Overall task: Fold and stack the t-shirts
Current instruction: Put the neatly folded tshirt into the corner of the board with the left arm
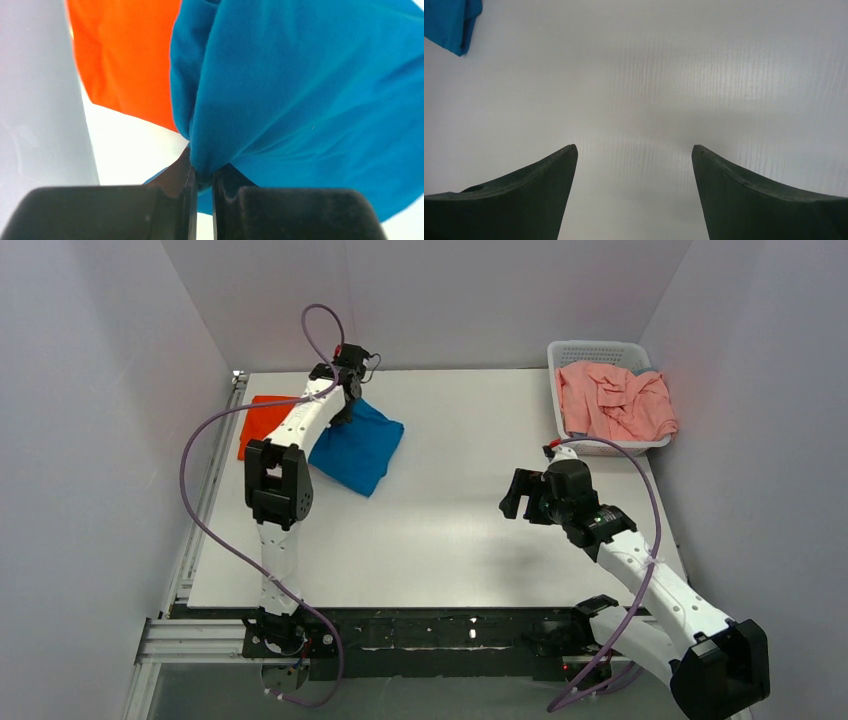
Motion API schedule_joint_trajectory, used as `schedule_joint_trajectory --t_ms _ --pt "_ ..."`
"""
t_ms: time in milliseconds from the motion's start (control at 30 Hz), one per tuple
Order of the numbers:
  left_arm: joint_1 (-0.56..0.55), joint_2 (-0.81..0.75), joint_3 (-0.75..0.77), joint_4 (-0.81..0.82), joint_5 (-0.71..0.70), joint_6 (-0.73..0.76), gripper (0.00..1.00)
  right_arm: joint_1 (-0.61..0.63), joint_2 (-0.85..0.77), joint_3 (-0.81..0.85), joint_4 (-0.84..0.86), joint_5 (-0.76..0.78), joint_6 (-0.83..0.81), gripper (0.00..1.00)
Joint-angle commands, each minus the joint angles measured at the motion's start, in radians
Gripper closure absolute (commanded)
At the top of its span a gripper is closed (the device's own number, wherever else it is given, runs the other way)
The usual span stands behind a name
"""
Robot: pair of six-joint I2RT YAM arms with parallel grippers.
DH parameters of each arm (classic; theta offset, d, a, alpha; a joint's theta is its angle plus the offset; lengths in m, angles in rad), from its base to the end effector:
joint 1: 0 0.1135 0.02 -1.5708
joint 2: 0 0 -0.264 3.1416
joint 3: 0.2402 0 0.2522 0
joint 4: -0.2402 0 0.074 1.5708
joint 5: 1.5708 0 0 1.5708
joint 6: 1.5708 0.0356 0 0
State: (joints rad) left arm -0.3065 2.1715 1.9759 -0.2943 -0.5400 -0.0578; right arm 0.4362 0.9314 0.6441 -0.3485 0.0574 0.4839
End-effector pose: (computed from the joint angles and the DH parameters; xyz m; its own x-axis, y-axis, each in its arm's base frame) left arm 0.4950 -0.1375 0.2933 -0.4378 0.0866 -0.8949 -0.1993 0.9612 0.1905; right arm 0.1844 0.0837 0.2484 -0.6532 0.2080 -0.7281 -0.0859 0.9350 0.3442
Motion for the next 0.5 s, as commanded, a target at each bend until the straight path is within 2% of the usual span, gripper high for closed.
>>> schedule_joint_trajectory --t_ms 0,300,467 --pt "0.043 0.025 0.083 -0.082 -0.081 0.019 1.0 -0.007 0.026 0.021 0.027 0.037 -0.026 0.07" --pt "0.093 0.087 0.273 -0.116 -0.053 0.053 1.0 -0.01 0.078 0.05 0.029 0.036 -0.035 0.07" --pt "0.103 0.058 0.29 -0.111 -0.035 0.136 1.0 -0.013 0.091 0.051 0.034 0.038 -0.032 0.07"
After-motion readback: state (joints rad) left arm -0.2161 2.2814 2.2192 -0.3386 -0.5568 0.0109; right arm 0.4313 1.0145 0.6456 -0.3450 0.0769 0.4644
